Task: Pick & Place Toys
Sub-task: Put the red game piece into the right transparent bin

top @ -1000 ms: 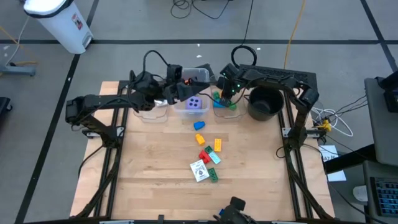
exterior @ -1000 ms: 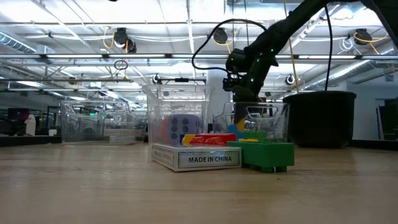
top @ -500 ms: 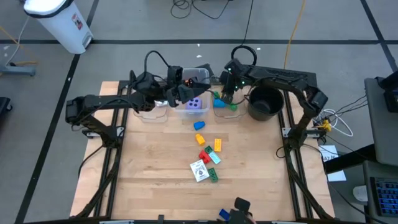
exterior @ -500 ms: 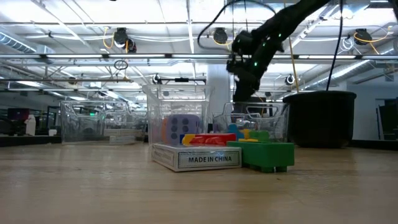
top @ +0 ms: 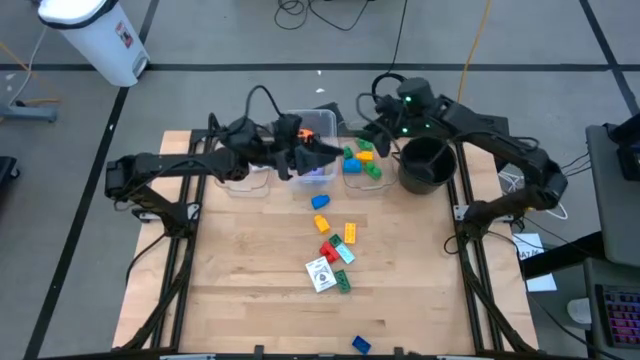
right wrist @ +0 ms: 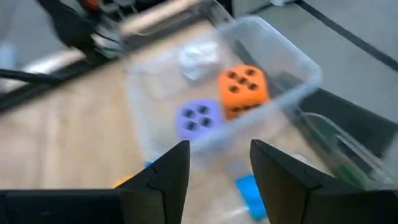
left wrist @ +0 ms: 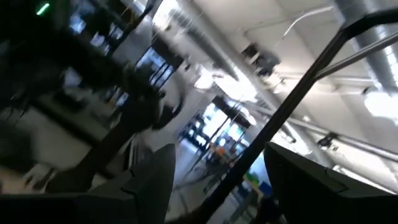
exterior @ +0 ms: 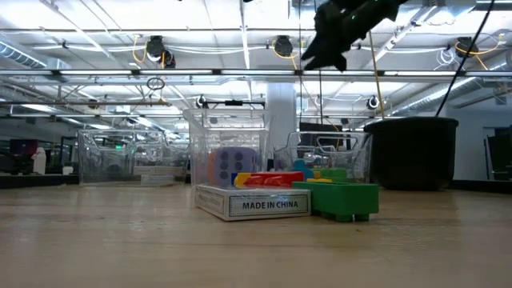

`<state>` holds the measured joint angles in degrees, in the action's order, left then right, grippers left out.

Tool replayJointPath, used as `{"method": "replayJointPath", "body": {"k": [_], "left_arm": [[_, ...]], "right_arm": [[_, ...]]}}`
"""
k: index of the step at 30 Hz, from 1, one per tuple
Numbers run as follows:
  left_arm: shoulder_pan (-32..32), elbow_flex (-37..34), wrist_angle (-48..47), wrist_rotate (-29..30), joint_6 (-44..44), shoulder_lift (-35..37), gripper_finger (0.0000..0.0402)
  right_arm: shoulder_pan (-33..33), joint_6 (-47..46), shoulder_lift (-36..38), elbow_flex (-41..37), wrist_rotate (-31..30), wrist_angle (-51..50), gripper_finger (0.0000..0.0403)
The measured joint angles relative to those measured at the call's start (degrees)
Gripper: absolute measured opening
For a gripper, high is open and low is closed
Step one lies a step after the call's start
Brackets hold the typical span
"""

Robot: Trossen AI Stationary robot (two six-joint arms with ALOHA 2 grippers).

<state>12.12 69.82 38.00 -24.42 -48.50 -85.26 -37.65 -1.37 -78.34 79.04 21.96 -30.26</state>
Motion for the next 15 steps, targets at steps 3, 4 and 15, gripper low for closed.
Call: {"method": "replayJointPath", "body": {"k": [3, 4, 15], "left_arm": [[-1.43, 0.0, -6.02, 0.53, 1.29, 0.37, 0.025], [-2.0, 0.0, -7.81, 0.56, 1.58, 0.41, 0.025], [-9.89, -0.07, -31.19, 7.31, 5.11, 3.4, 0.025]], "right_arm": [[1.32, -2.73, 3.66, -1.77, 2.69, 0.1, 0.0162], [1.91, -3.1, 4.83, -2.76, 3.27, 0.18, 0.0162], [12.8, -18.67, 18.74, -25.6, 3.77, 12.76, 0.0161]]}}
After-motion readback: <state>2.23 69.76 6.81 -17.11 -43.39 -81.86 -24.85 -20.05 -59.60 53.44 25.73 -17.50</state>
